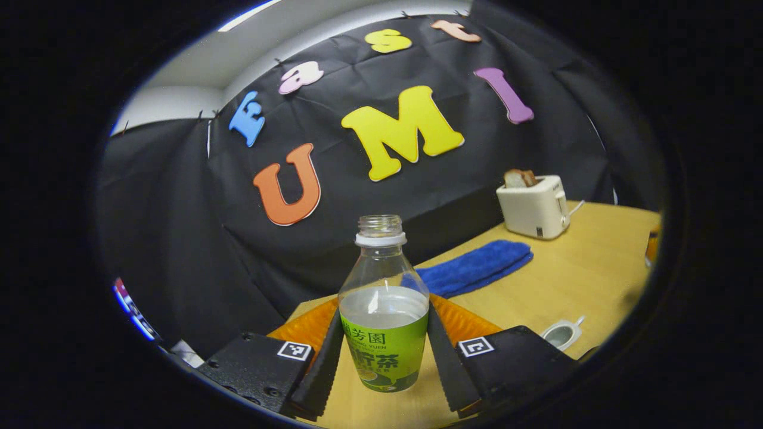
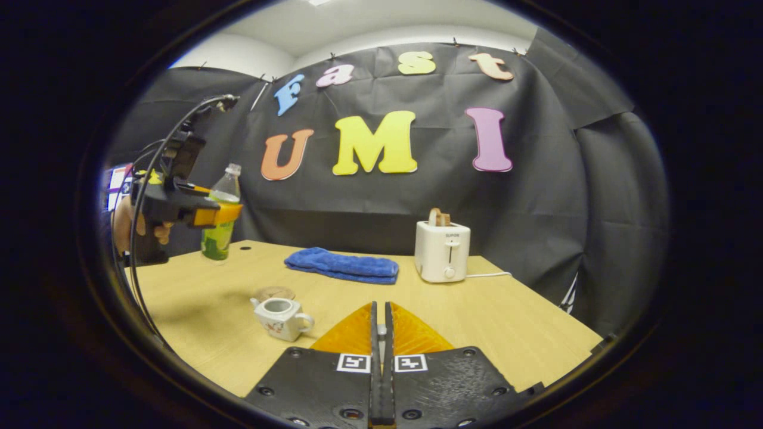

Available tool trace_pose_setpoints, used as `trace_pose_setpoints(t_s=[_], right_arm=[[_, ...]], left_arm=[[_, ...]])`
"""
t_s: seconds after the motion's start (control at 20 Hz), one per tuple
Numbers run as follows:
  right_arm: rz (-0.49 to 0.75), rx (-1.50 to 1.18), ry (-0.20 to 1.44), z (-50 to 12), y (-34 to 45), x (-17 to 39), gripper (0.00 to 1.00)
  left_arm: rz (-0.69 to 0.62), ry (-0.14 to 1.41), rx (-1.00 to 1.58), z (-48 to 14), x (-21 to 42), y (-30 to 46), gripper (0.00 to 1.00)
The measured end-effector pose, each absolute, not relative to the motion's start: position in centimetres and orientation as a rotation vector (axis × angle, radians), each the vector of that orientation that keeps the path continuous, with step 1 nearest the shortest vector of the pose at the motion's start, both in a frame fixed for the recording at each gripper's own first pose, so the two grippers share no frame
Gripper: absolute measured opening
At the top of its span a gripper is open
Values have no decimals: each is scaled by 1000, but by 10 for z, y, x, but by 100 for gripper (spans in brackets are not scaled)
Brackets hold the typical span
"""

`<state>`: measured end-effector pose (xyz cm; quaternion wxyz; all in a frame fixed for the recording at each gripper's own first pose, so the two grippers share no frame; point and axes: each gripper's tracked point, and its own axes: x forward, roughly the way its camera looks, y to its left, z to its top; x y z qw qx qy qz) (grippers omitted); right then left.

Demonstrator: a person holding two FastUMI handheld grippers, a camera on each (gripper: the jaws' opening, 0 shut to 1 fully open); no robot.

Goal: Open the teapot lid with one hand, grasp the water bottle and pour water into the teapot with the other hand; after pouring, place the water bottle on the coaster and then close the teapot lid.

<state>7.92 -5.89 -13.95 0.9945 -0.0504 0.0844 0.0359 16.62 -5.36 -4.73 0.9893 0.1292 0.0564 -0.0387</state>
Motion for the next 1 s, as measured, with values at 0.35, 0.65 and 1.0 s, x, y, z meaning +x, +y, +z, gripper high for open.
trace_pose_setpoints(t_s=[0.35, 0.65, 1.0], right_arm=[[86, -113, 187, -155, -48, 79, 0], [80, -107, 221, -171, -53, 83, 0], [74, -102, 231, -178, -56, 83, 0]], left_arm=[[-216, 110, -65, -89, 204, -96, 76], [-225, 160, -34, -140, 226, -105, 76], [-245, 145, -5, -141, 221, -111, 89]])
